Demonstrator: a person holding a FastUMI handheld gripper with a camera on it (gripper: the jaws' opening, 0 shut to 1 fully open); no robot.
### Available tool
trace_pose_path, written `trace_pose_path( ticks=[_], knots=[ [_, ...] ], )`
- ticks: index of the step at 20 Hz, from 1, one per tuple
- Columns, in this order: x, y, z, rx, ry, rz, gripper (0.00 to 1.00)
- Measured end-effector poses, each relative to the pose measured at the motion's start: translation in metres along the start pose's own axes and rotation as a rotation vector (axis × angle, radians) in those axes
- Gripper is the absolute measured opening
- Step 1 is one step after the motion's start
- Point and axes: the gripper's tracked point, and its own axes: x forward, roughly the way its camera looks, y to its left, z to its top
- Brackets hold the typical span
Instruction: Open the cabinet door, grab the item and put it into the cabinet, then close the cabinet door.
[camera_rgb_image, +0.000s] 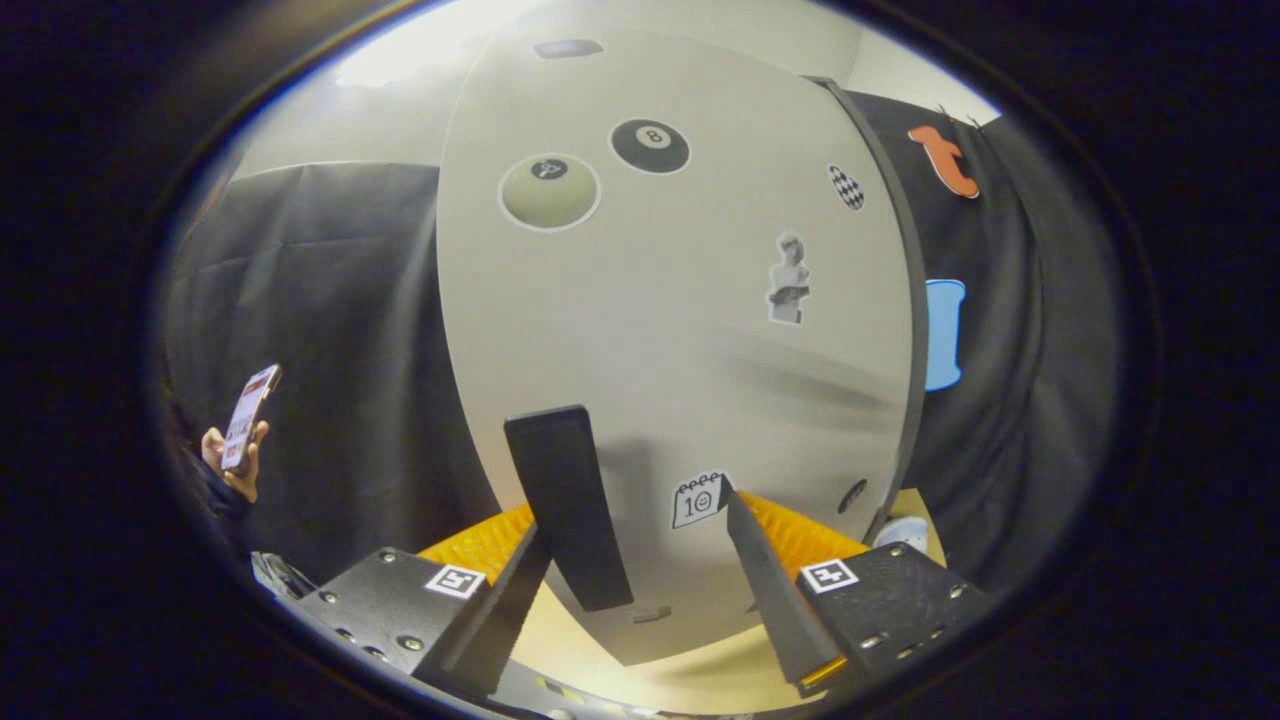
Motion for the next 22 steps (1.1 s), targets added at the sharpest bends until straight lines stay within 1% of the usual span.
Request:
trace_pose_path(
  ticks=[2,9,15,18,22],
  knots=[
    [0.004,0.002,-0.001,-0.001,-0.002,0.015,1.00],
    [0.023,0.014,0.004,-0.030,-0.017,0.022,1.00],
    [0.036,0.019,0.007,-0.053,-0.031,0.011,1.00],
    [0.040,0.020,0.008,-0.059,-0.040,-0.013,1.00],
    [0.041,0.024,0.008,-0.067,-0.056,-0.075,1.00]
  ],
)
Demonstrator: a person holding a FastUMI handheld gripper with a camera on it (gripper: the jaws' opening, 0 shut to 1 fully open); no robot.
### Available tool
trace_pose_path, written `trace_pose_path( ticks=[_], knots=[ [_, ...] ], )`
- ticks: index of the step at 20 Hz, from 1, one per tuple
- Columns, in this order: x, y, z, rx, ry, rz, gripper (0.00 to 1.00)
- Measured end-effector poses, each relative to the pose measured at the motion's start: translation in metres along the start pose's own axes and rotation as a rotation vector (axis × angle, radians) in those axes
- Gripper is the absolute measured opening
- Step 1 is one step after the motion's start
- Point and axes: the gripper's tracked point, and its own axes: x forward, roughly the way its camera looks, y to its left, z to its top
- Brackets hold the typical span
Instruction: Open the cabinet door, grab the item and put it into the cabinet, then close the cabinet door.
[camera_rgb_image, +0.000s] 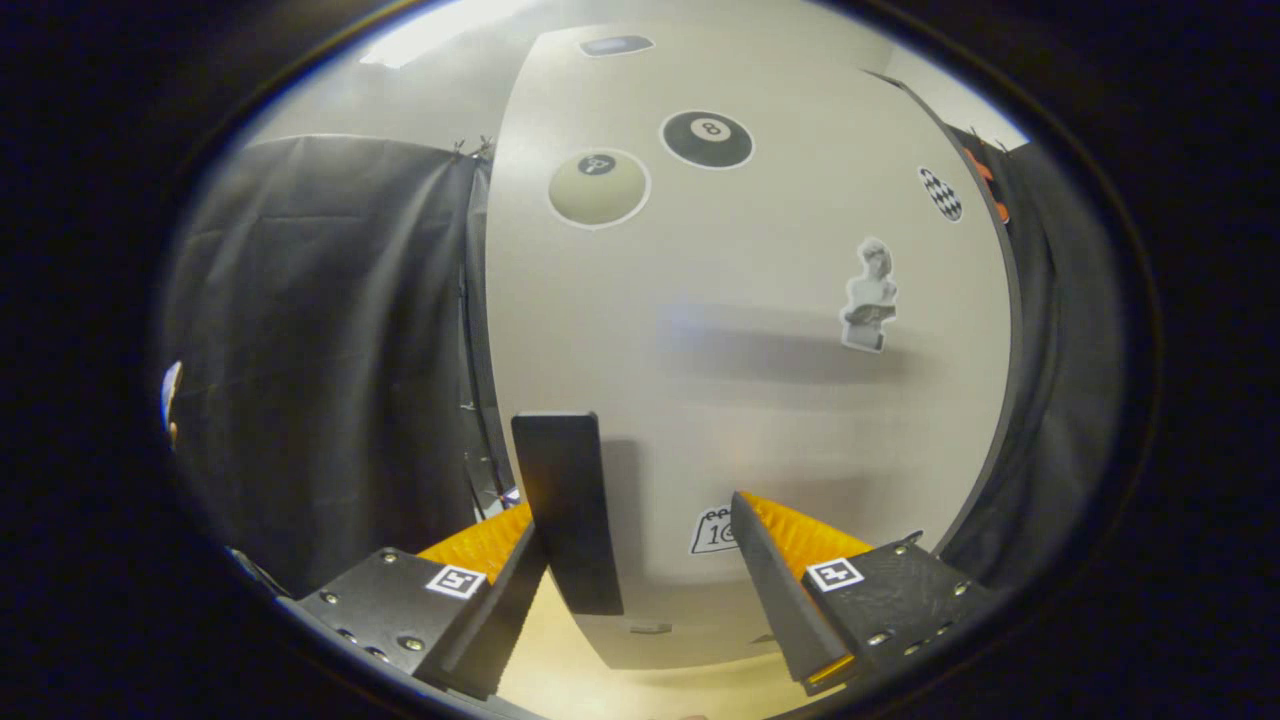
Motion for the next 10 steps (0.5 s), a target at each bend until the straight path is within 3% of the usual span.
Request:
trace_pose_path(
  ticks=[10],
  knots=[
    [0.0017,0.0066,-0.0004,-0.002,0.004,-0.048,1.00]
  ],
)
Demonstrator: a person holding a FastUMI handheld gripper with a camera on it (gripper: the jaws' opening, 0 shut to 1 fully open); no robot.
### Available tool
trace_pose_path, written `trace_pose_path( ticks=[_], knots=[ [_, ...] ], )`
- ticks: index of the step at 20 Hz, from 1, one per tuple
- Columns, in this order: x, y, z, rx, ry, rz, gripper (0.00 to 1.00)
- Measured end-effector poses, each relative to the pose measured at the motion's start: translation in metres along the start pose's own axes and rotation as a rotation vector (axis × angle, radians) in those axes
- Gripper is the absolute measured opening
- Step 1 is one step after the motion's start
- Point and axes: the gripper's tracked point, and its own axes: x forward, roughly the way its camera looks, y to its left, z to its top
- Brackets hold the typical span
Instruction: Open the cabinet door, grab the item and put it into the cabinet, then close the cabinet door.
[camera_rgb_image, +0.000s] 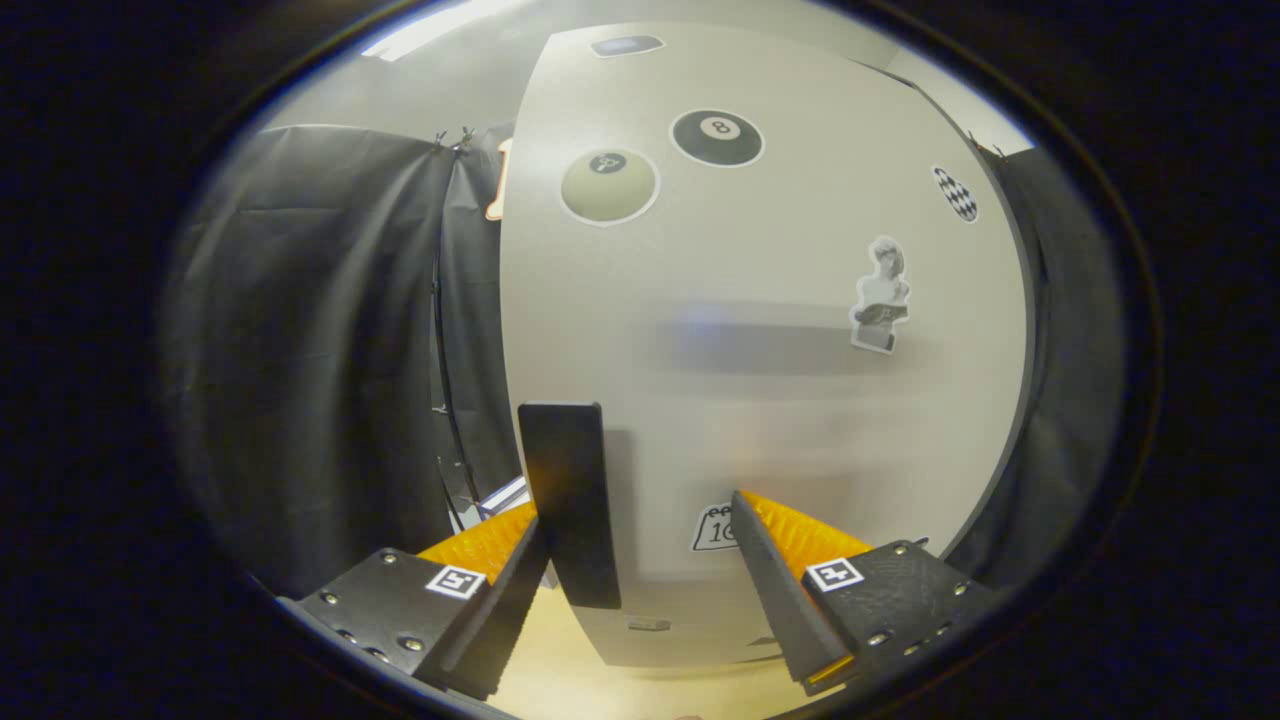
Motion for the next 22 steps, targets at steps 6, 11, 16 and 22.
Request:
trace_pose_path(
  ticks=[6,11,16,22],
  knots=[
    [0.004,0.001,-0.002,0.002,-0.008,-0.005,1.00],
    [0.011,0.000,-0.002,-0.003,-0.022,-0.021,1.00],
    [0.017,0.000,-0.003,0.006,-0.017,-0.020,0.99],
    [0.022,0.000,-0.003,0.001,-0.019,-0.019,0.98]
  ],
)
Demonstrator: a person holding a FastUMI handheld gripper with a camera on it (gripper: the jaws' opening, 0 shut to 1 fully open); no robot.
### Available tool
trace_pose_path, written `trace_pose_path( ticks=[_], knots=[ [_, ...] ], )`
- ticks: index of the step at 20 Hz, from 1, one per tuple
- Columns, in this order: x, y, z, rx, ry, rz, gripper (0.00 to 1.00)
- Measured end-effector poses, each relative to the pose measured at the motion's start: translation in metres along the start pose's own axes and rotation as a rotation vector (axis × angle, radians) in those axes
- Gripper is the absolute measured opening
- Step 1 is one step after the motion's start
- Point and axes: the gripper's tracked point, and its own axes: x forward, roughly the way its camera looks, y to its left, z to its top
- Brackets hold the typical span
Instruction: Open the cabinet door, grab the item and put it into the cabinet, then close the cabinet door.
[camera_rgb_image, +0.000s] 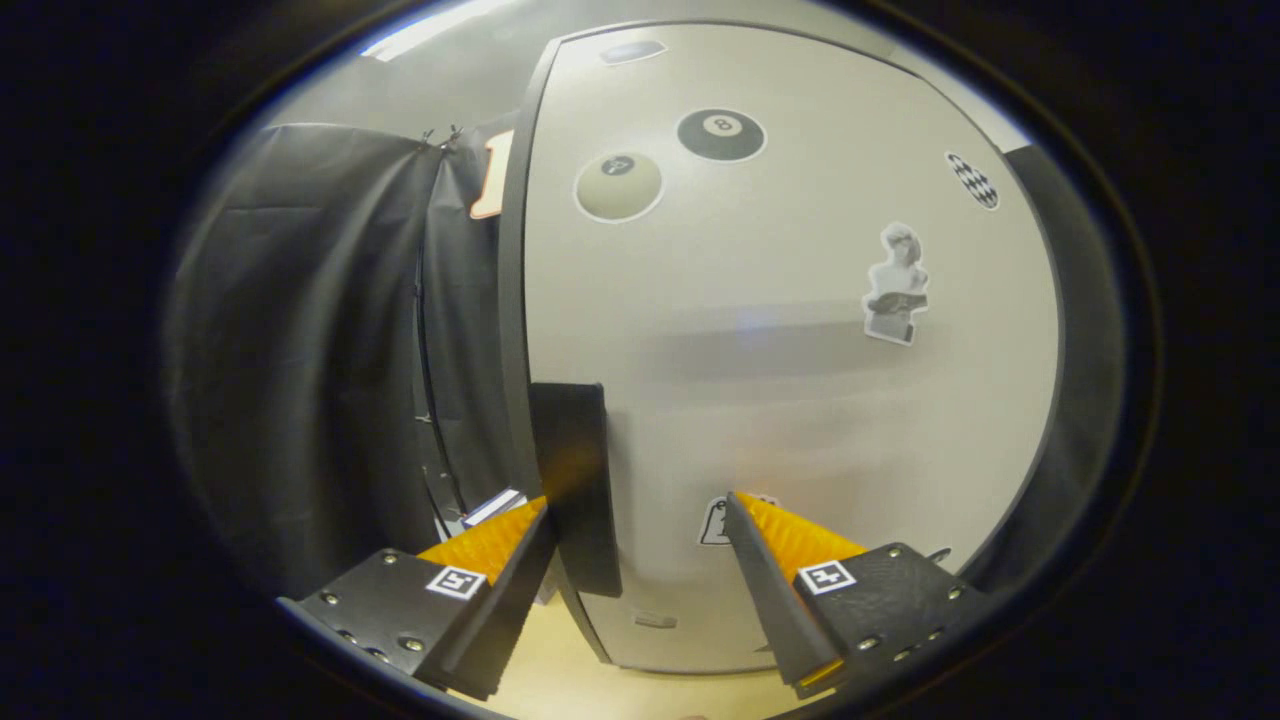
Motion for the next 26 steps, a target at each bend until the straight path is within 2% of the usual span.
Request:
trace_pose_path(
  ticks=[17,21,26],
  knots=[
    [0.004,-0.003,0.003,-0.050,-0.030,0.002,0.98],
    [-0.021,-0.014,0.019,-0.110,-0.097,-0.015,0.98],
    [-0.060,-0.052,0.047,-0.059,-0.141,-0.021,0.98]
  ],
)
